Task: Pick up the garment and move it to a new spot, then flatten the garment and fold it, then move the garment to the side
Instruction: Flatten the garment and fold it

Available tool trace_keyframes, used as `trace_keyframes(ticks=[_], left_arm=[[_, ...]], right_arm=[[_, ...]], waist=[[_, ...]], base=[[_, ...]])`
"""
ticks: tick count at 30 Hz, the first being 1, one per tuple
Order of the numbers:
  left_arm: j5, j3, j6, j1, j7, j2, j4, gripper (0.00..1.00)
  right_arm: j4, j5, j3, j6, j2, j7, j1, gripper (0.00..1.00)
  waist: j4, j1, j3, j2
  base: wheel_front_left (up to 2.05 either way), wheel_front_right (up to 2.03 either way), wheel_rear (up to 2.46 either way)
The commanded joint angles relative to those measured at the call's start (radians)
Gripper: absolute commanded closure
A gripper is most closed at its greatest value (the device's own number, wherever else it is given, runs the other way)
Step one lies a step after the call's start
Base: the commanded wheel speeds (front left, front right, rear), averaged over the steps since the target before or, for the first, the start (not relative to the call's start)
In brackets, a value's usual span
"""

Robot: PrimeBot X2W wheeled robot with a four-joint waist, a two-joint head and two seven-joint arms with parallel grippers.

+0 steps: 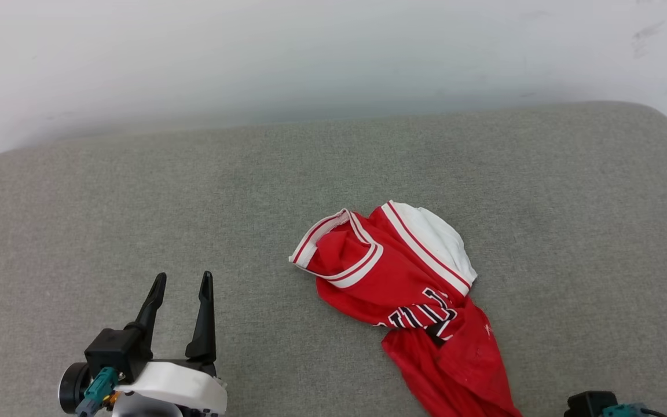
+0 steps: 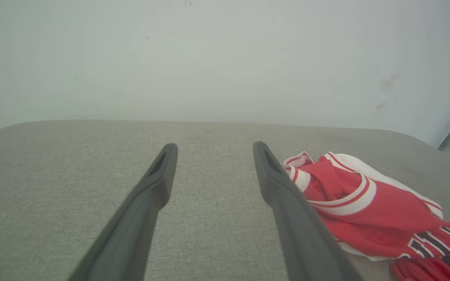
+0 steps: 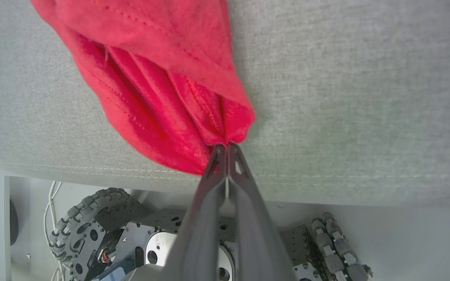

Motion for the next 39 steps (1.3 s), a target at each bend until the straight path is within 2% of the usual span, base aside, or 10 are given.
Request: trace_keyframes(ticks=[1,2,4,11,13,16,19,23,31,39], left_arm=[[-0.002,0.001,0.005,0.013,-0.001,0.006,0.001,0.0],[-0.002,0.001,0.005,0.018,0.001,0.007,0.002,0.0],[-0.004,0.0,0.009,0.025,0.002,0.007,0.002,0.0],[-0.011,-0.007,0.016,0.04,0.009,0.005,-0.005,0.0],[-0.011,-0.008,0.021,0.043,0.01,0.003,-0.009,0.0],[-0.015,-0.006,0.025,0.039,0.01,0.002,-0.021,0.0],[-0.017,-0.008,0.025,0.026,0.01,0.005,-0.033,0.0],[-0.013,-0.015,0.017,-0.003,0.01,0.008,-0.045,0.0],[-0.009,-0.032,-0.001,-0.077,0.003,-0.008,-0.044,0.0],[-0.006,-0.033,-0.02,-0.134,-0.003,-0.029,-0.028,0.0]], right_arm=[[-0.021,0.003,0.006,0.0,0.003,-0.027,0.008,0.29],[-0.03,0.008,0.009,0.0,0.003,-0.052,0.009,0.0],[-0.05,0.011,0.01,0.0,0.003,-0.112,0.0,0.0],[-0.121,-0.022,-0.01,0.0,0.003,-0.43,-0.072,0.0],[-0.108,-0.031,-0.023,0.0,0.003,-0.478,-0.097,0.0],[-0.053,-0.046,-0.058,0.0,0.002,-0.495,-0.173,0.0],[0.04,-0.03,-0.082,0.0,-0.033,-0.469,-0.28,0.0],[0.191,0.023,-0.06,0.0,-0.106,-0.356,-0.438,0.0],[0.383,0.116,0.117,0.0,-0.229,-0.095,-0.707,0.0],[0.535,0.153,0.265,0.0,-0.265,0.0,-0.868,0.0]], waist=[[-0.005,0.0,-0.008,0.0],[-0.006,0.0,-0.012,0.0],[-0.009,0.0,-0.02,0.0],[-0.005,0.0,-0.042,0.0],[-0.003,0.0,-0.043,0.0],[0.0,0.0,-0.032,0.0],[0.008,0.0,-0.008,0.0],[0.038,0.0,0.039,0.0],[0.118,0.0,0.13,0.0],[0.169,0.0,0.203,0.0]], base=[[0.0,0.0,0.0],[0.0,0.0,0.0],[0.0,0.0,0.0],[0.0,0.0,0.0],[0.0,0.0,0.0],[0.0,0.0,0.0],[0.0,0.0,0.0],[0.0,0.0,0.0],[0.0,0.0,0.0],[0.0,0.0,0.0]])
